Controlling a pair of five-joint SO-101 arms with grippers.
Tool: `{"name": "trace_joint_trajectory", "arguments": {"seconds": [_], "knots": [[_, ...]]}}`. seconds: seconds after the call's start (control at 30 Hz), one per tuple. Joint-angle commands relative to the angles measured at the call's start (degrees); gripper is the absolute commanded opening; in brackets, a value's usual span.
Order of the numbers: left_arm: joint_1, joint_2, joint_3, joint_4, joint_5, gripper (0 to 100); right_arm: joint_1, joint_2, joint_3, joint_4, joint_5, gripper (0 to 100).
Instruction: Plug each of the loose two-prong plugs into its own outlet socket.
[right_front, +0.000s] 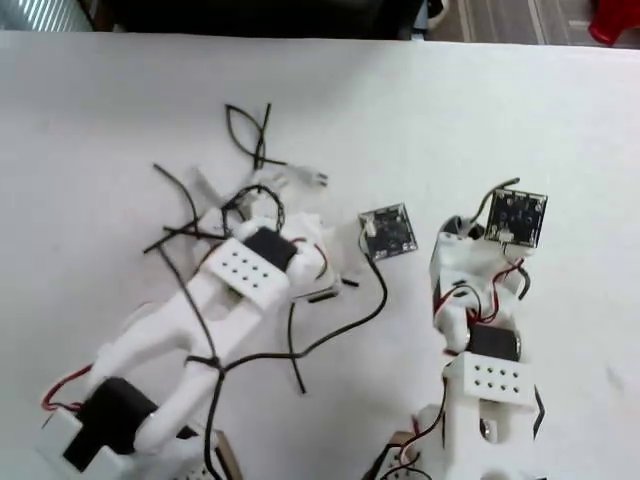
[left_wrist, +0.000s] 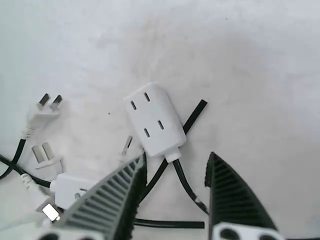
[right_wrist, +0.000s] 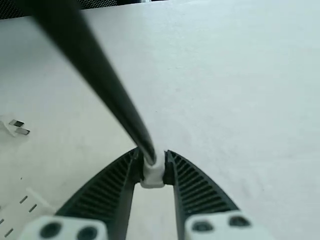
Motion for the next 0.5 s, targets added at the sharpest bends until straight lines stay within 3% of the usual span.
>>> {"name": "trace_joint_trajectory", "arguments": {"seconds": [0.0, 0.27, 0.47], "knots": [[-2.07, 5.67, -6.51, -3.34, 3.43, 22, 0.57, 0.13, -2.11, -1.36, -0.26, 1.6], [-3.47, 27.03, -29.10, 7.56, 7.56, 21, 0.66, 0.13, -2.11, -1.36, -0.26, 1.6], [-2.42, 33.27, -36.13, 11.96, 8.79, 15, 0.66, 0.13, -2.11, -1.36, -0.26, 1.6]]}}
